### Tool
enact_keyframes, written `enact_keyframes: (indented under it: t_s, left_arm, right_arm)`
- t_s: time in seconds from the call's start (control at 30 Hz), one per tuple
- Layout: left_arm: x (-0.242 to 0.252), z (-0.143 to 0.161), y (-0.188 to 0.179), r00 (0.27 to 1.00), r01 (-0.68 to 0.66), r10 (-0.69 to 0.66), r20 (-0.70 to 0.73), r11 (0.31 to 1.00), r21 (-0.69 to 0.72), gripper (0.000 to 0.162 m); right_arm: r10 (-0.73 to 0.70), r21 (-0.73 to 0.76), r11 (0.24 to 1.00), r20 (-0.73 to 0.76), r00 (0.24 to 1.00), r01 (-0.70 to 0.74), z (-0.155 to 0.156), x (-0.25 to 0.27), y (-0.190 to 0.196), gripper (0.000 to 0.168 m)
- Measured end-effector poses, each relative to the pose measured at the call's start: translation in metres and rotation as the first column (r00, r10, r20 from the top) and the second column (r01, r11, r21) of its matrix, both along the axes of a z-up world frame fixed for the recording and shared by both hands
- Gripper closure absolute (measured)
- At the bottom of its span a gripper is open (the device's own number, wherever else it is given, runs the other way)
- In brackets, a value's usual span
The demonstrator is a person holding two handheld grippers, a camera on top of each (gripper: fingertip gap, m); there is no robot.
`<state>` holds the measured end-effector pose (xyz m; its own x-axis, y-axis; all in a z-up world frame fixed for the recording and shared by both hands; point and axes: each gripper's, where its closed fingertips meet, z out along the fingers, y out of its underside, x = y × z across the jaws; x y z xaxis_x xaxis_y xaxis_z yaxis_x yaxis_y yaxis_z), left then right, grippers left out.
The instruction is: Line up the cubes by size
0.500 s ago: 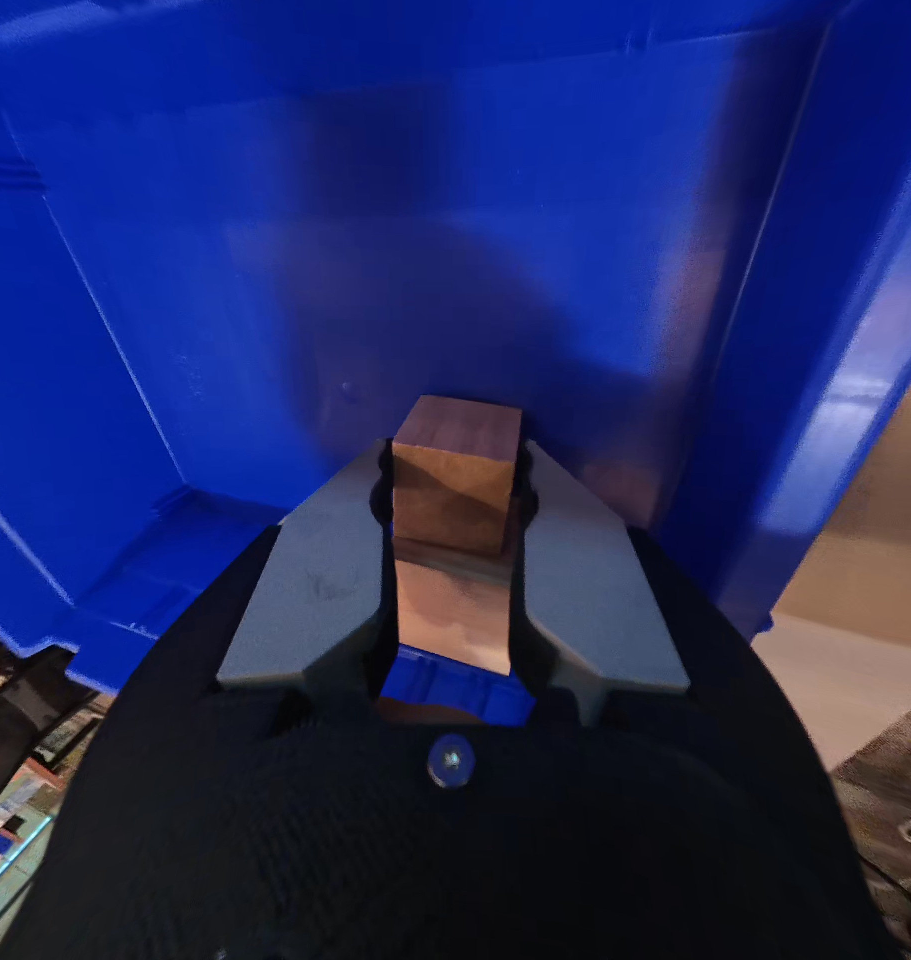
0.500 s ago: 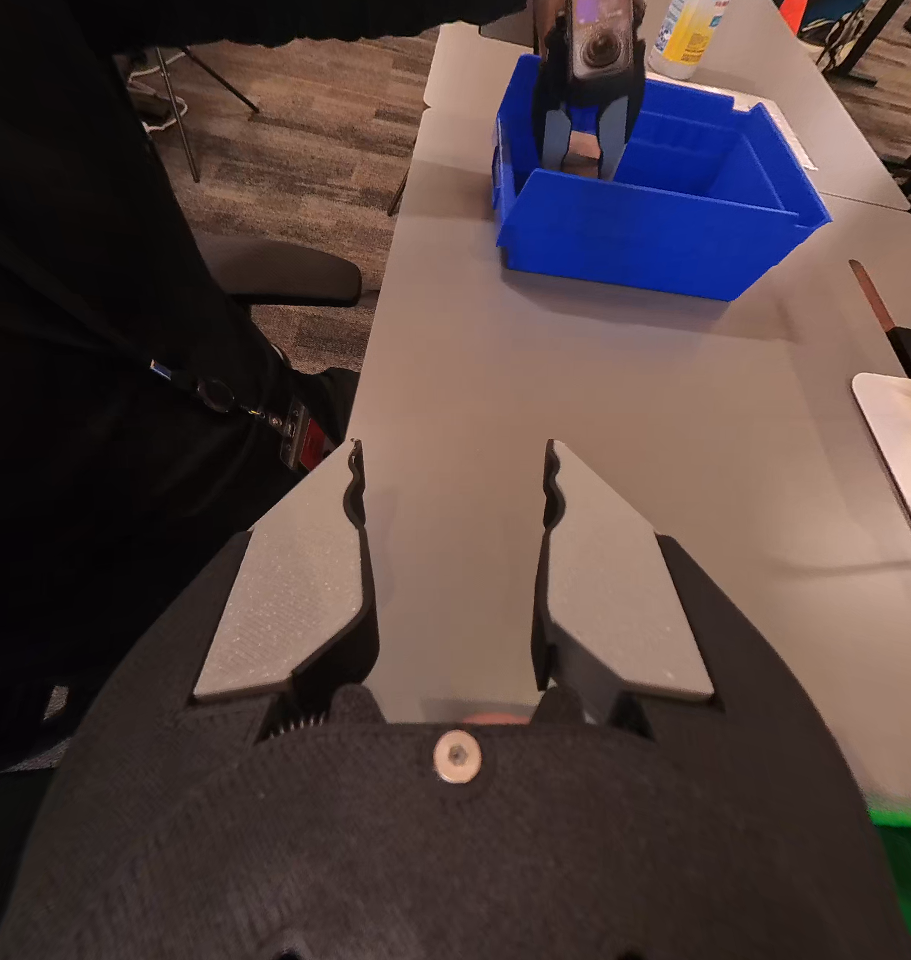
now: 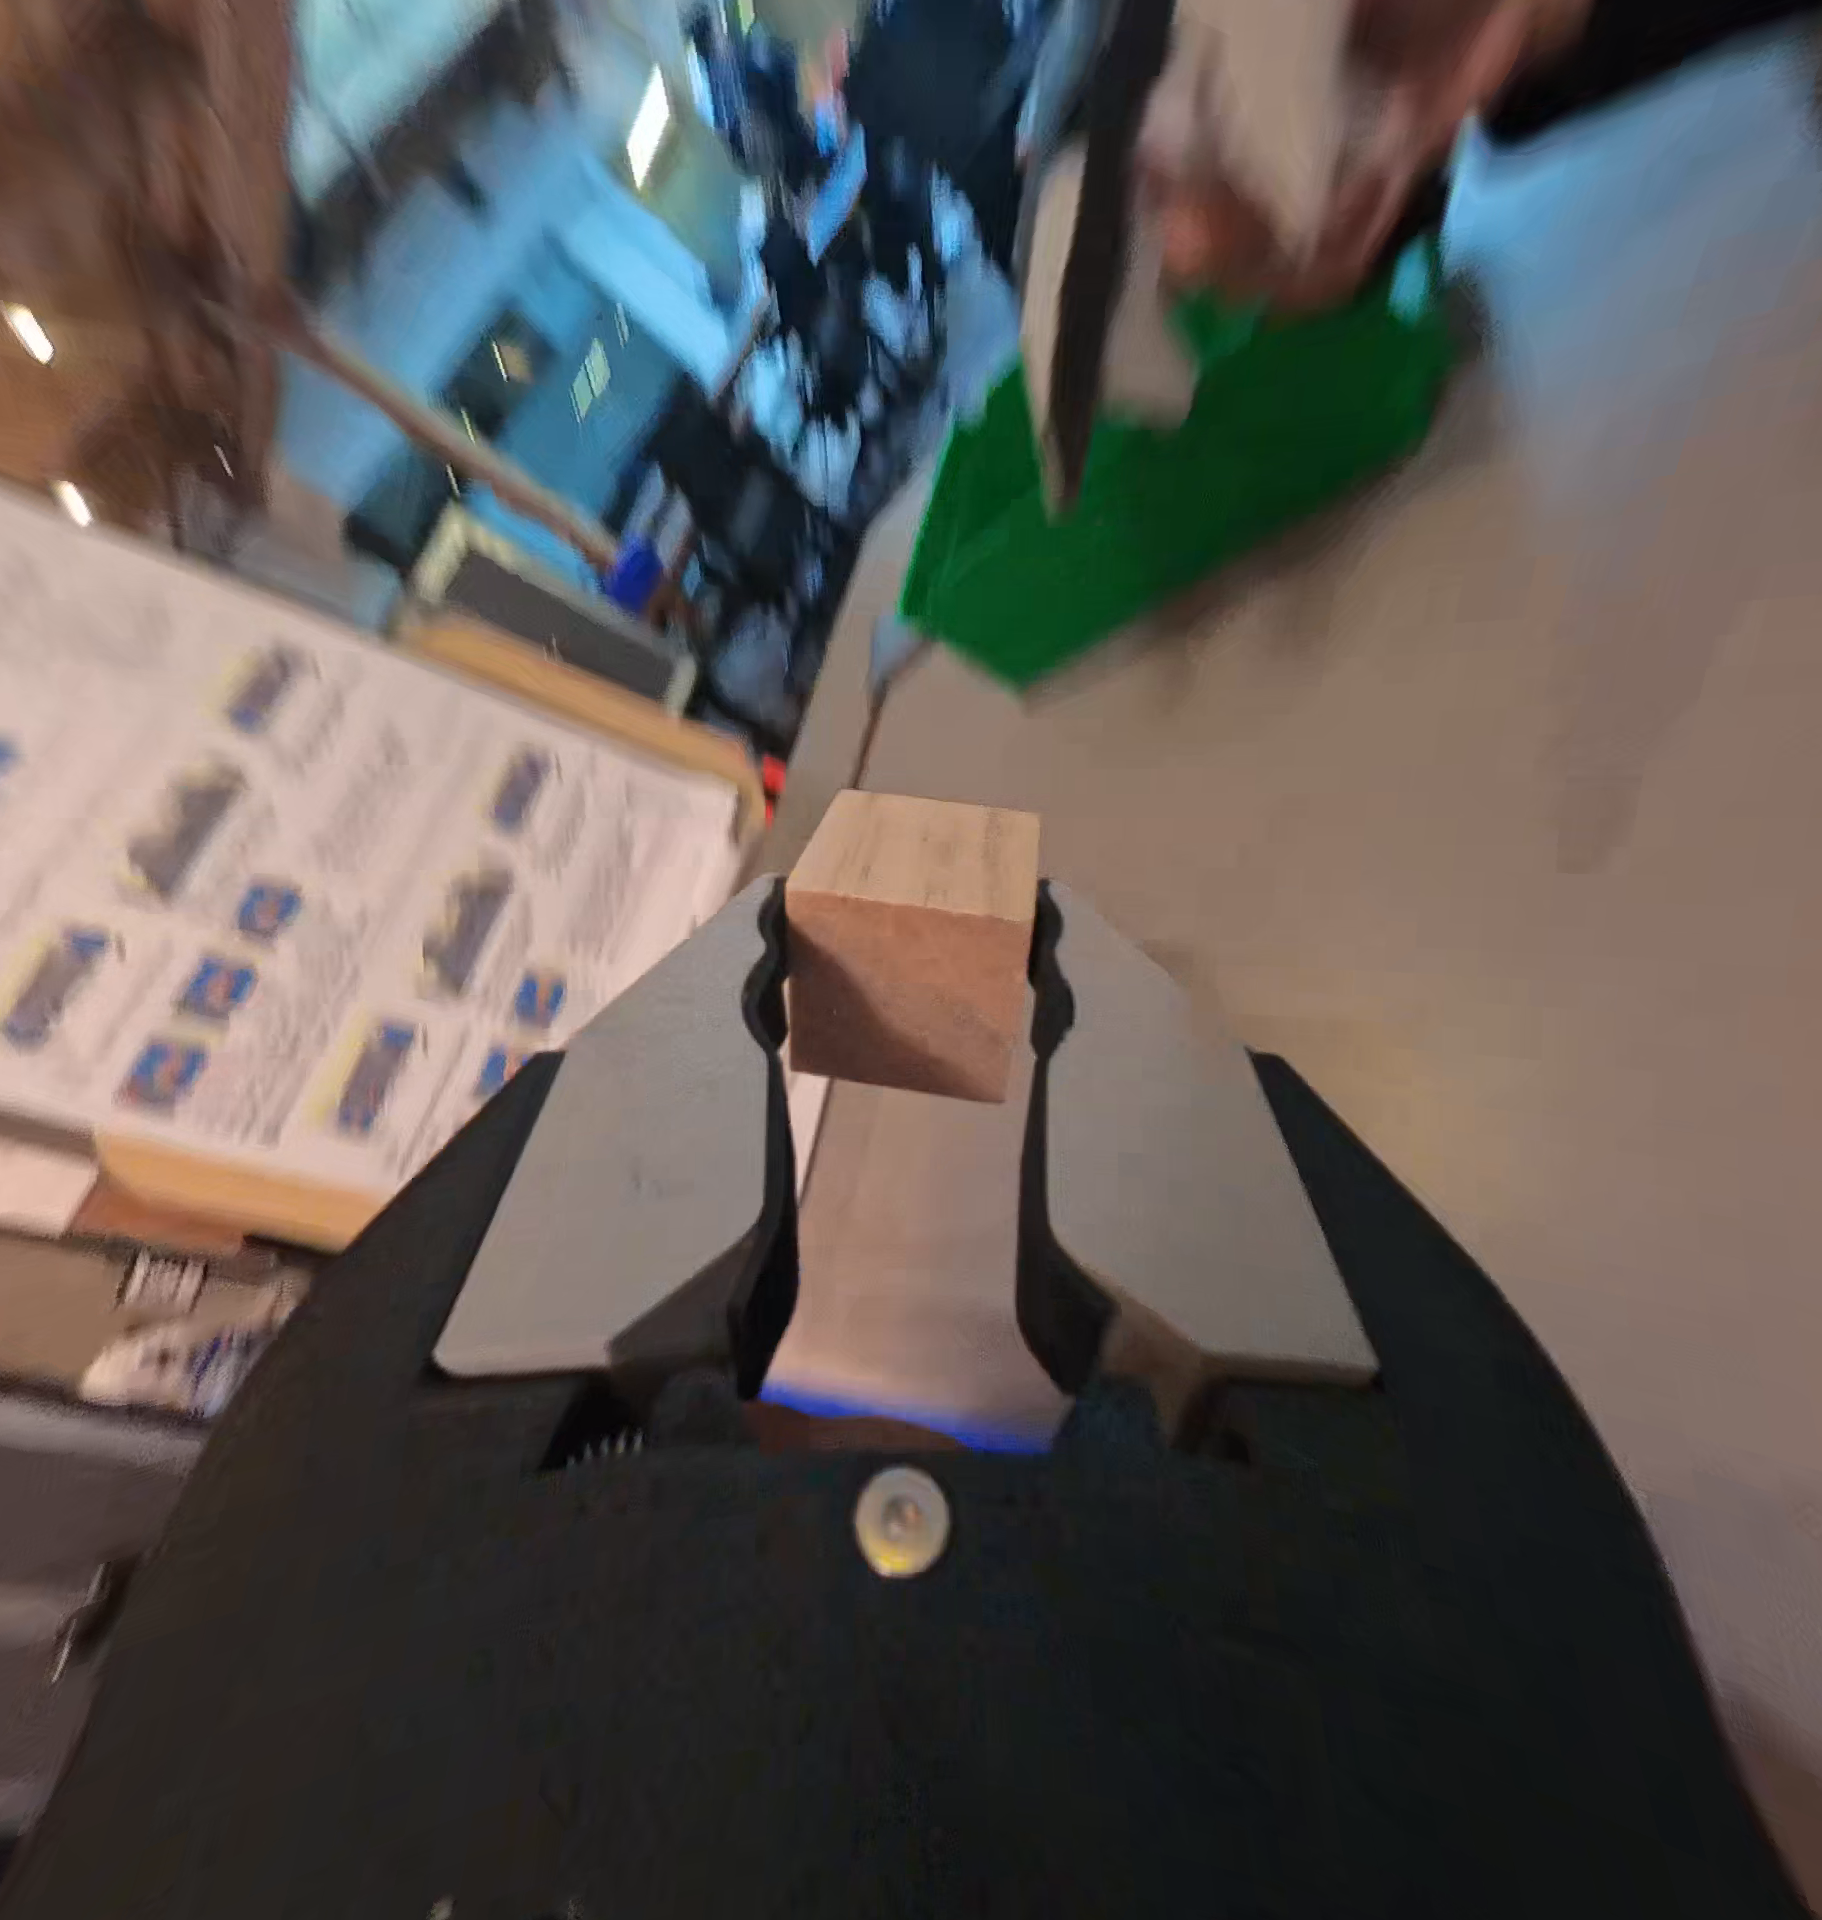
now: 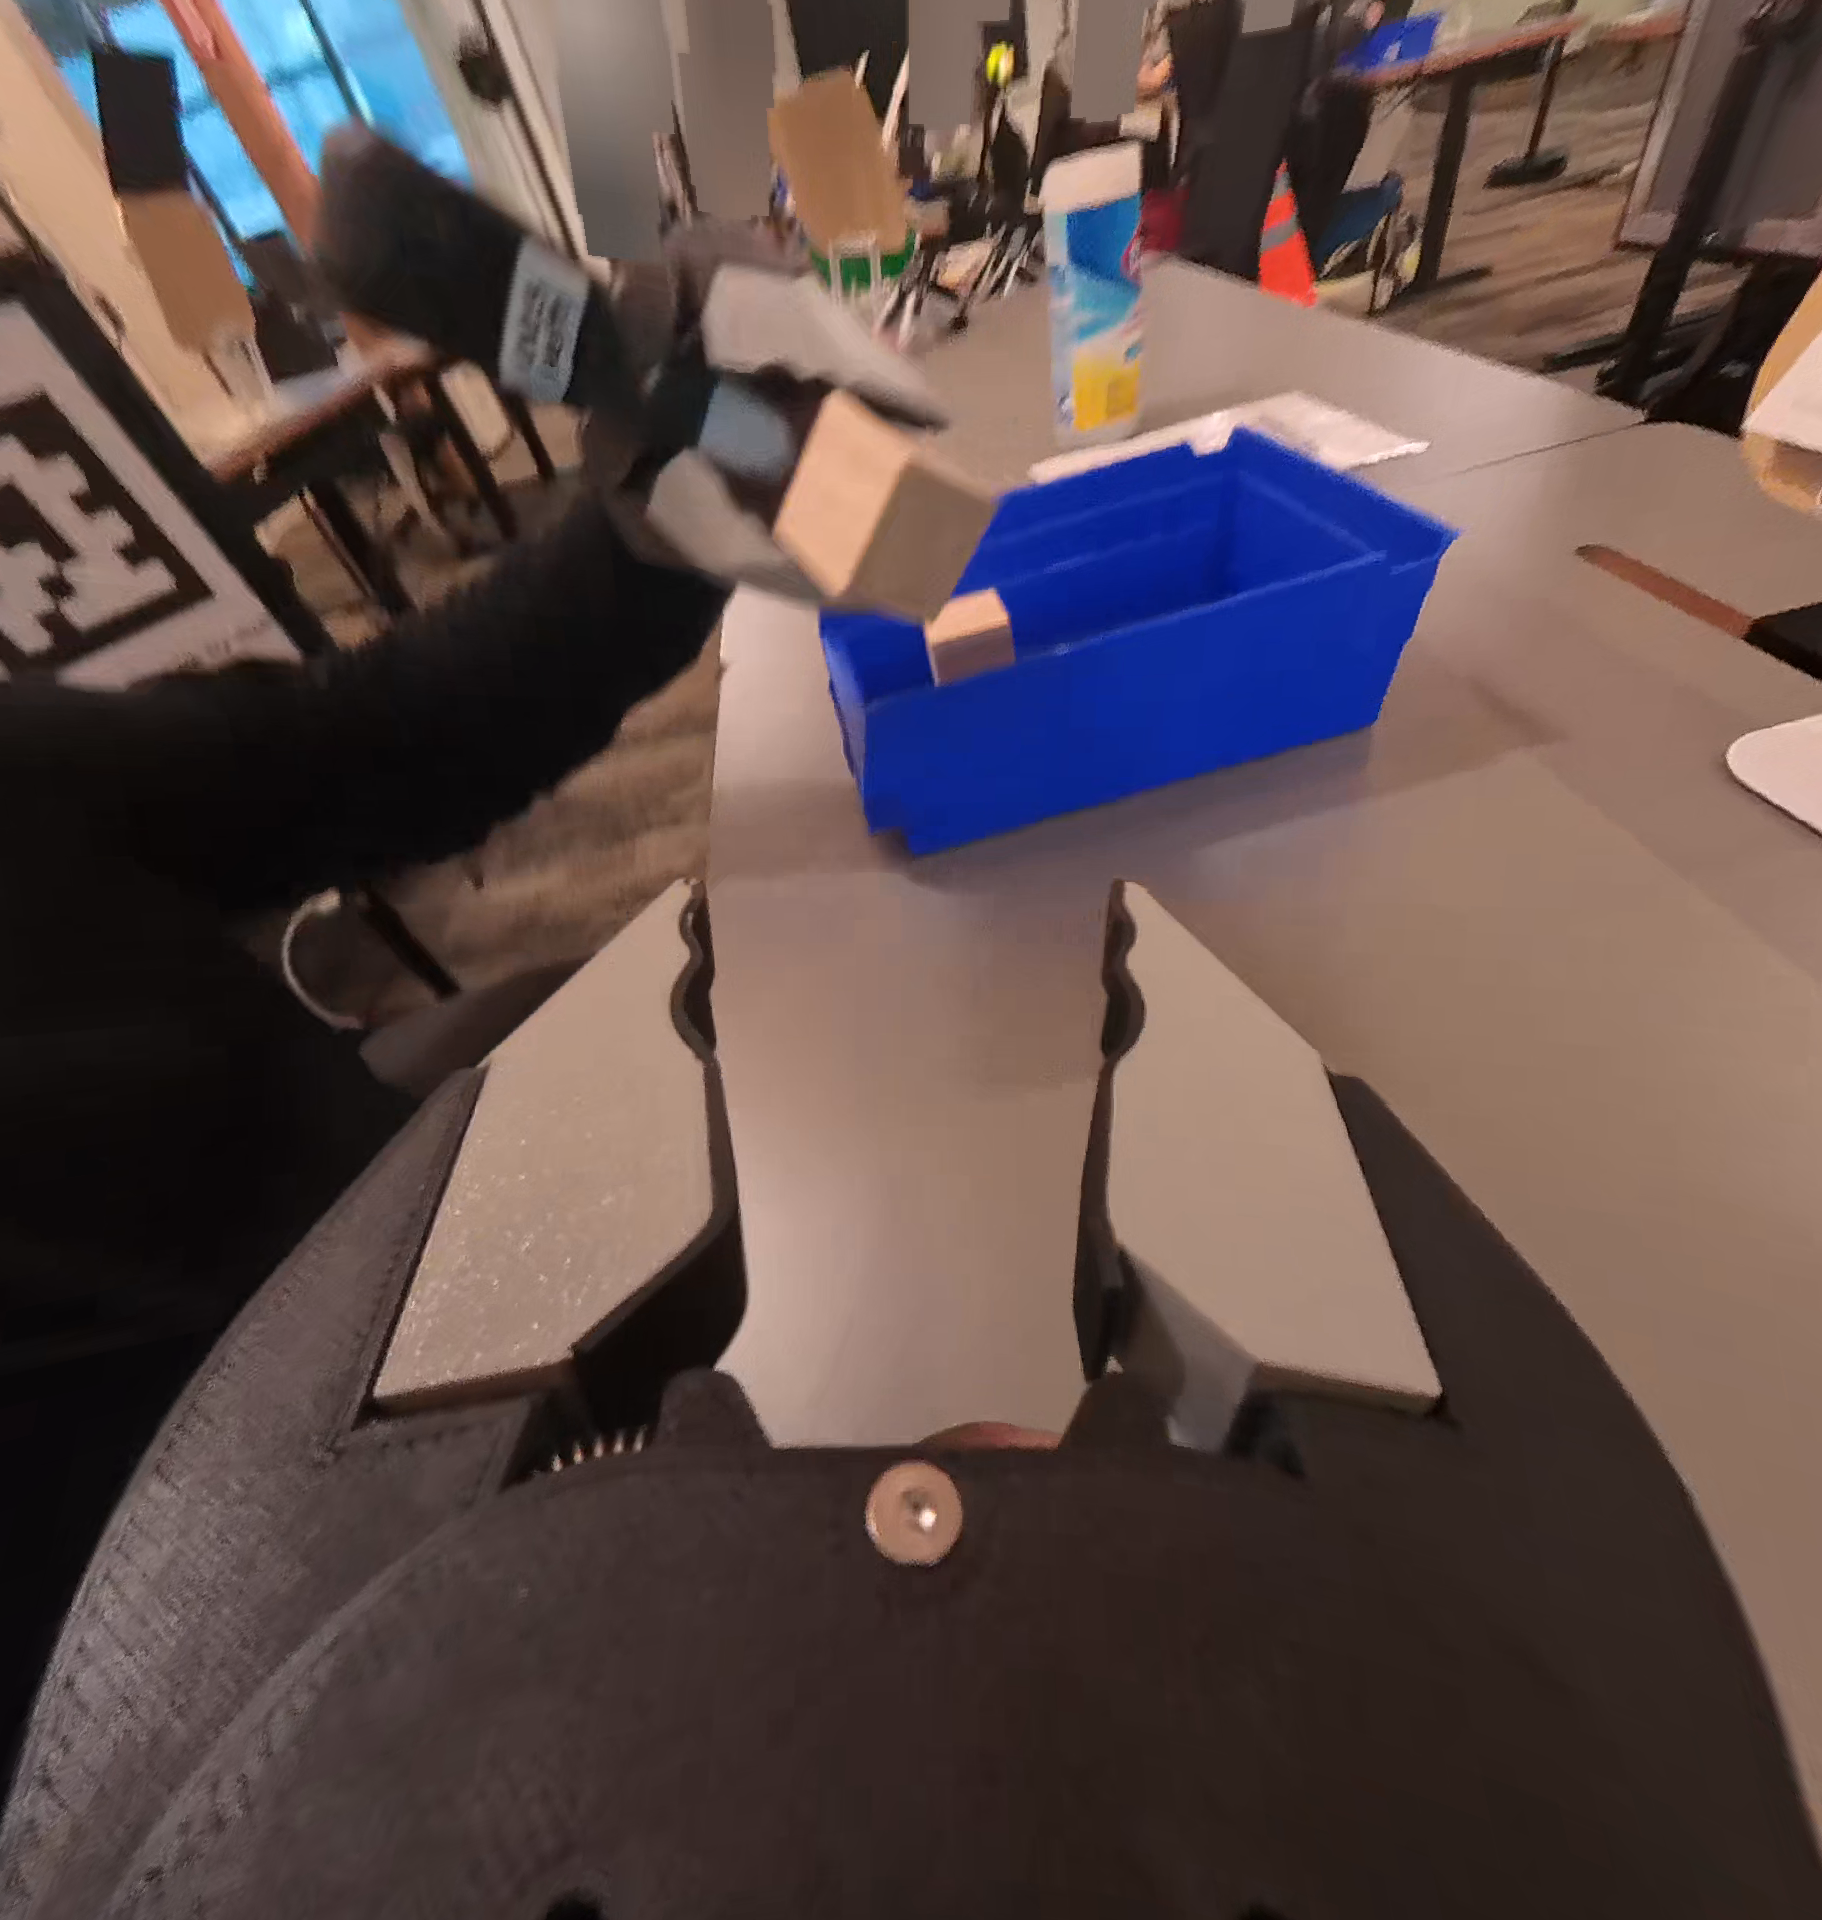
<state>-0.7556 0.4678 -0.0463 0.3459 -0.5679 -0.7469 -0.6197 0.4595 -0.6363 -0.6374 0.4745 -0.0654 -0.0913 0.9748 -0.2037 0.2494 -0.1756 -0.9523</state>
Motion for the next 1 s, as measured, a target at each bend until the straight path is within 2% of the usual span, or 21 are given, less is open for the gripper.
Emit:
enact_keyframes:
  t_s: [0.1, 0.3, 0.33, 0.4, 0.5, 0.6, 0.67, 0.7, 0.73, 0.77, 0.8, 0.83, 0.87, 1.0]
  left_arm:
    - [0.047, 0.011, -0.012, 0.990, 0.117, -0.122, 0.075, 0.991, 0.069, 0.119]
    - [0.093, 0.001, -0.017, 0.955, 0.240, -0.250, 0.160, 0.968, 0.078, 0.118]
    - [0.098, 0.000, -0.019, 0.951, 0.253, -0.263, 0.161, 0.964, 0.078, 0.118]
    - [0.104, -0.005, -0.018, 0.954, 0.250, -0.260, 0.147, 0.965, 0.084, 0.118]
    - [0.108, -0.011, -0.016, 0.955, 0.253, -0.259, 0.147, 0.966, 0.057, 0.118]
    - [0.108, -0.026, -0.009, 0.968, 0.220, -0.216, 0.125, 0.975, -0.018, 0.118]
    - [0.104, -0.035, -0.001, 0.979, 0.174, -0.164, 0.120, 0.982, -0.072, 0.117]
    - [0.100, -0.038, 0.003, 0.984, 0.137, -0.125, 0.124, 0.987, -0.090, 0.120]
    - [0.095, -0.042, 0.008, 0.988, 0.101, -0.086, 0.126, 0.988, -0.113, 0.123]
    - [0.090, -0.047, 0.011, 0.992, 0.064, -0.047, 0.116, 0.987, -0.149, 0.123]
    - [0.085, -0.055, 0.013, 0.996, 0.027, -0.011, 0.091, 0.982, -0.185, 0.123]
    - [0.082, -0.062, 0.014, 0.998, -0.003, 0.016, 0.060, 0.979, -0.203, 0.123]
    - [0.079, -0.067, 0.015, 0.999, -0.031, 0.039, 0.037, 0.979, -0.202, 0.124]
    - [0.081, -0.079, 0.009, 0.997, -0.083, 0.081, -0.018, 0.971, -0.223, 0.129]
  right_arm:
    - [-0.016, -0.049, 0.999, -0.062, 0.998, 0.013, 0.006, -0.025, -0.002, 0.087]
    - [0.046, -0.177, 0.981, -0.156, 0.987, -0.074, 0.007, -0.050, -0.021, 0.085]
    - [0.067, -0.211, 0.972, -0.164, 0.984, -0.101, 0.005, -0.052, -0.024, 0.089]
    - [0.152, -0.262, 0.943, -0.205, 0.967, -0.203, 0.005, -0.049, -0.036, 0.120]
    - [0.149, -0.281, 0.938, -0.205, 0.967, -0.204, -0.001, -0.046, -0.034, 0.121]
    - [0.092, -0.253, 0.959, -0.145, 0.985, -0.126, -0.011, -0.041, -0.022, 0.123]
    - [-0.034, -0.101, 0.994, -0.029, 0.999, 0.031, -0.021, -0.031, 0.000, 0.124]
    - [-0.139, 0.025, 0.990, 0.044, 0.989, 0.138, -0.026, -0.021, 0.017, 0.124]
    - [-0.267, 0.184, 0.952, 0.114, 0.957, 0.244, -0.030, -0.008, 0.036, 0.124]
    - [-0.413, 0.375, 0.866, 0.159, 0.897, 0.332, -0.030, 0.010, 0.057, 0.124]
    - [-0.549, 0.551, 0.743, 0.175, 0.817, 0.381, -0.026, 0.030, 0.076, 0.124]
    - [-0.638, 0.659, 0.644, 0.183, 0.748, 0.388, -0.021, 0.047, 0.088, 0.124]
    - [-0.684, 0.709, 0.592, 0.190, 0.705, 0.383, -0.017, 0.060, 0.093, 0.123]
    - [-0.747, 0.764, 0.523, 0.197, 0.635, 0.379, -0.003, 0.097, 0.103, 0.124]
